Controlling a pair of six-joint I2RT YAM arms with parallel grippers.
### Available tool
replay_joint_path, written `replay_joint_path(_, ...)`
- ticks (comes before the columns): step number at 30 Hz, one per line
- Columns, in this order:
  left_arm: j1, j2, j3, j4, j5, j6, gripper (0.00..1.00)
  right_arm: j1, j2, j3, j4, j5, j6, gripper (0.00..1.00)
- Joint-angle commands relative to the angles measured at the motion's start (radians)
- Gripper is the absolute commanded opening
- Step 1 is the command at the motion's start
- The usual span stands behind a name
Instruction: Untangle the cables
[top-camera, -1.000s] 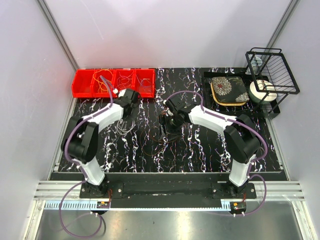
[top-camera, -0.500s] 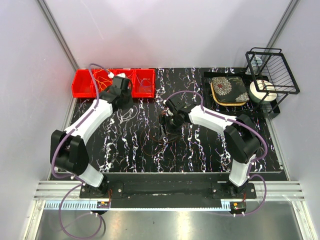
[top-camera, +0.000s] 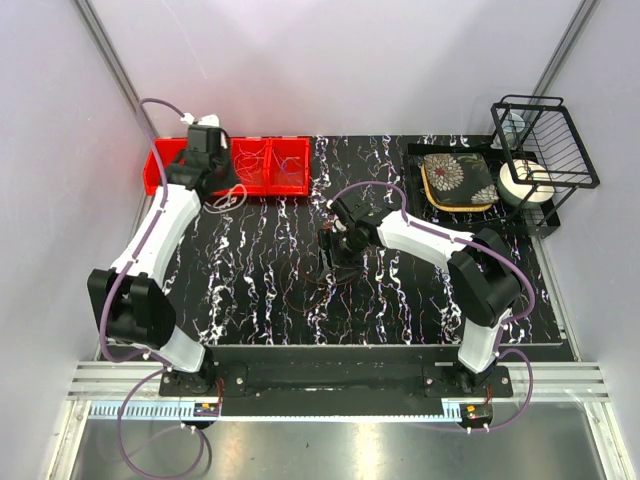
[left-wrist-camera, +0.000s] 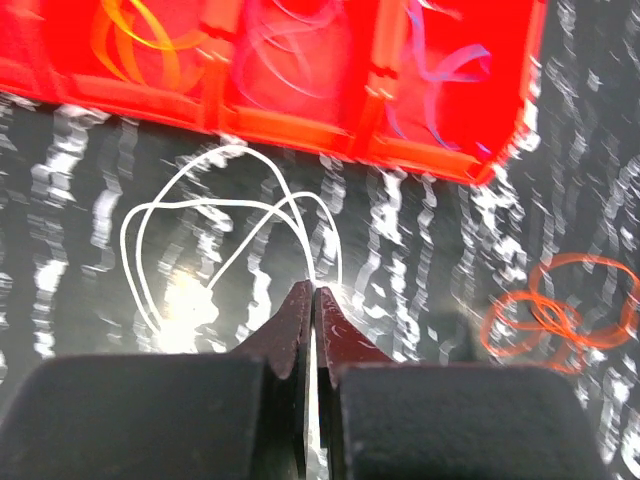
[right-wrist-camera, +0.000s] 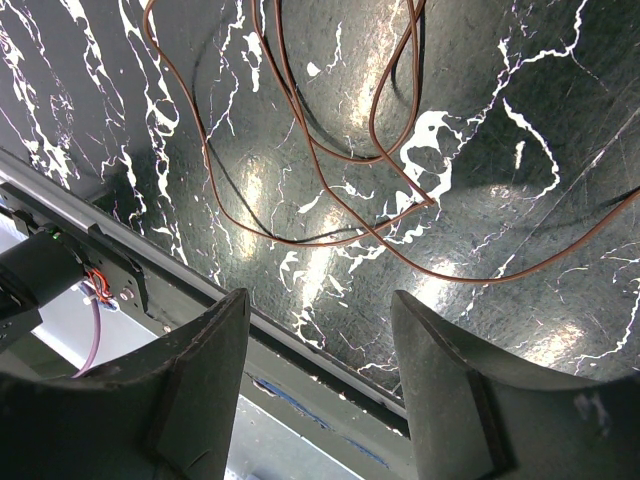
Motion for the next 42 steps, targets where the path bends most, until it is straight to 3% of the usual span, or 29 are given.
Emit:
replay_joint_path(1, 0.104, 0.011, 0.073, 0.062, 0.039, 0.089, 0.0, -0.001, -0.023, 0.0, 0.012, 0.001, -0.012, 0.64)
replay_joint_path(7, 0.282, 0.107, 0.163, 0.127, 0.2, 0.043, 0.0, -0.003, -0.02, -0.002, 0.018, 0.005, -0.012, 0.64)
replay_joint_path(23, 0.5, 0.498, 0.563, 0.185, 0.488, 0.048, 0.0, -0.003, -0.033, -0.011, 0.024, -0.001, -0.018, 0.64)
replay_joint_path(36, 0.54, 0.601, 0.648, 0.263, 0.593, 0.012, 0.0, -0.003, -0.028, -0.026, 0.029, -0.006, -0.014, 0.63)
replay_joint_path(42, 0.542, 0.601, 0.627, 0.316, 0.525, -0.014, 0.0, -0.003, -0.02, -0.023, 0.029, -0.007, -0.014, 0.63)
